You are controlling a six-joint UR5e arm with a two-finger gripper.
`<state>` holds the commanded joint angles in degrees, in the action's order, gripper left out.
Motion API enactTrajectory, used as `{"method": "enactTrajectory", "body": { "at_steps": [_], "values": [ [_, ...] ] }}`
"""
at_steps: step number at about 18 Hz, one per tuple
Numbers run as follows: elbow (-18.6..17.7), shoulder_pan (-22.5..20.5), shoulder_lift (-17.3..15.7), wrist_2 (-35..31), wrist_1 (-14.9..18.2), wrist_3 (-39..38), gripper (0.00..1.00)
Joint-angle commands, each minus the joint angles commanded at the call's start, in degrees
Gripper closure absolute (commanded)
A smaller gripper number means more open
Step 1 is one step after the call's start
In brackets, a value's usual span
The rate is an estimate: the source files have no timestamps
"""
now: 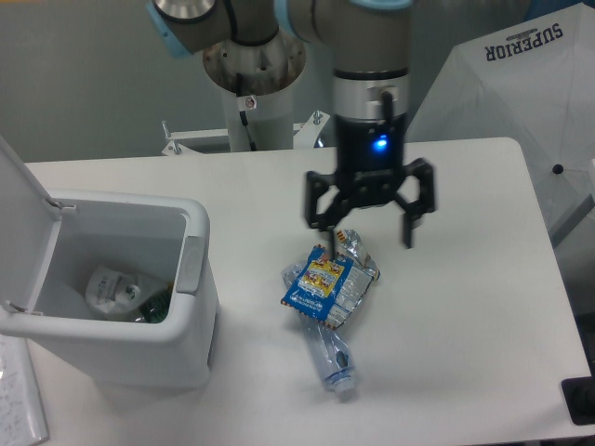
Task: Open the trash can
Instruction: 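Raise the gripper away from the opened trash can over the wrapper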
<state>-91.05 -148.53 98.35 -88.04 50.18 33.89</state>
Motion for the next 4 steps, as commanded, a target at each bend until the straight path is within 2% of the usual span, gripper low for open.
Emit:
{"method": "enactTrajectory", "body": {
  "at_steps": [2, 4],
  "values": [
    [0.0, -0.4, 0.1, -3.2, 0.0, 4.7, 0.0],
    [-0.1, -1.5, 0.0, -3.4, 0.1, 5.6, 0.0]
  ]
}}
